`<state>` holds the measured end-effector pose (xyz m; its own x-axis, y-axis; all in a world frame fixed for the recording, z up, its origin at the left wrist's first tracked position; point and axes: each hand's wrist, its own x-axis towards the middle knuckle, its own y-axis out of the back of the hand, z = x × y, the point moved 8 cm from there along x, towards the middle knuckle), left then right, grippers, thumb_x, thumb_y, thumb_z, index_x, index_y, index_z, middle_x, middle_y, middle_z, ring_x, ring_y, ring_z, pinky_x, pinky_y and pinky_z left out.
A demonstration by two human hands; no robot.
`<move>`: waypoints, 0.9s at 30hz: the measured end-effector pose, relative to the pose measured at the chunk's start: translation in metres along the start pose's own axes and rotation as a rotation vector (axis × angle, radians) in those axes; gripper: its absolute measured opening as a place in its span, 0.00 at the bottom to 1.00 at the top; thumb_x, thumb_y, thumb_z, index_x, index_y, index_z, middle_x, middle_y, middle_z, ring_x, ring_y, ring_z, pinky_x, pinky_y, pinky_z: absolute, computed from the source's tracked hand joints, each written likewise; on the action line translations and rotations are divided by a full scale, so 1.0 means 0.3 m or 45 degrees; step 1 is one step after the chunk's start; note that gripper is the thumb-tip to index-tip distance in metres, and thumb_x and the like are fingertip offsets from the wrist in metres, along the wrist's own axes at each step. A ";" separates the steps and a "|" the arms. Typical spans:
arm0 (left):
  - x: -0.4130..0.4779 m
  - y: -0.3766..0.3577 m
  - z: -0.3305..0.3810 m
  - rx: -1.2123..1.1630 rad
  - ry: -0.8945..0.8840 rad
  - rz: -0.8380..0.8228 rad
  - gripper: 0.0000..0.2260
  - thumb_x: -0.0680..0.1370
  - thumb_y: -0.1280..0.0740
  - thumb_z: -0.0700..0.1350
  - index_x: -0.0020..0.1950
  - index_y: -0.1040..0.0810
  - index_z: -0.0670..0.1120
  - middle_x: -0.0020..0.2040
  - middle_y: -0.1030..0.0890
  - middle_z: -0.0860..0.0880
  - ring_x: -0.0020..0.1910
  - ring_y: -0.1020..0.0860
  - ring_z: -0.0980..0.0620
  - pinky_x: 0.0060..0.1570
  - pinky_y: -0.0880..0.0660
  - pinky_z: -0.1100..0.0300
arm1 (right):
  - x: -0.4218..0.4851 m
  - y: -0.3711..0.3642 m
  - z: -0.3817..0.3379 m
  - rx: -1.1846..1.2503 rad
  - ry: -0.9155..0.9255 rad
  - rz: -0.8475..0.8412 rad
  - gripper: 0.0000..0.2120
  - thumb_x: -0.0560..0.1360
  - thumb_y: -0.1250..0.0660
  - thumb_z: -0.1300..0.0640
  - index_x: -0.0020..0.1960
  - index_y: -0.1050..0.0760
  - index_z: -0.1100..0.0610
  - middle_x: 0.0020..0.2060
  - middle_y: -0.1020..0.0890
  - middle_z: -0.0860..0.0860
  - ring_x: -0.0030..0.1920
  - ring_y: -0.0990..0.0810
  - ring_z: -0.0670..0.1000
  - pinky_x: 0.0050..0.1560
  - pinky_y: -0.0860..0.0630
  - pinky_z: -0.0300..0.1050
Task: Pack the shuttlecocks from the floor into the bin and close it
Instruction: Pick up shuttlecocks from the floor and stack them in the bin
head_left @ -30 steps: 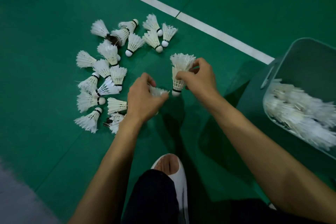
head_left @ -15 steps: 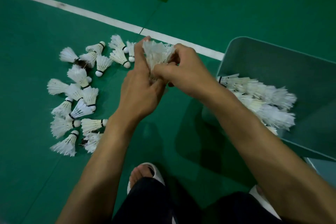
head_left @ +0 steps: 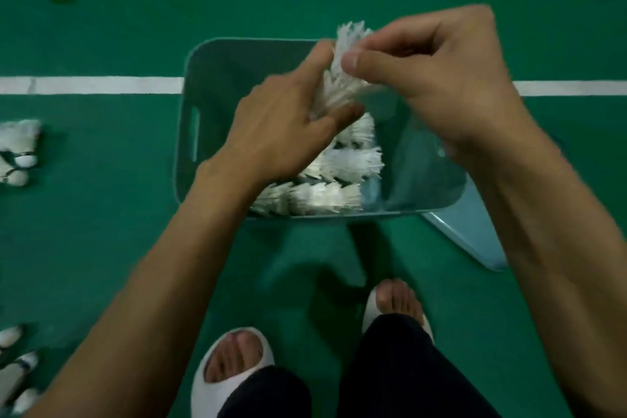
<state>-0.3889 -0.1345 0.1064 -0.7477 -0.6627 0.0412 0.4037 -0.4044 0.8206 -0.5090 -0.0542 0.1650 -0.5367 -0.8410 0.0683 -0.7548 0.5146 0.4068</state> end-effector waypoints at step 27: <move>-0.037 -0.307 -0.290 0.219 0.462 -0.780 0.45 0.71 0.32 0.72 0.78 0.35 0.44 0.78 0.31 0.43 0.73 0.30 0.40 0.68 0.29 0.47 | -0.099 -0.162 0.594 -0.911 -1.001 -0.823 0.06 0.80 0.40 0.74 0.48 0.32 0.66 0.44 0.18 0.68 0.29 0.17 0.57 0.36 0.14 0.54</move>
<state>-0.3721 -0.1447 -0.0192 -0.5792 -0.5283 -0.6209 -0.1417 -0.6848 0.7148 -0.5236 -0.0246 -0.0192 -0.4099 -0.4516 -0.7925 -0.7221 -0.3702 0.5844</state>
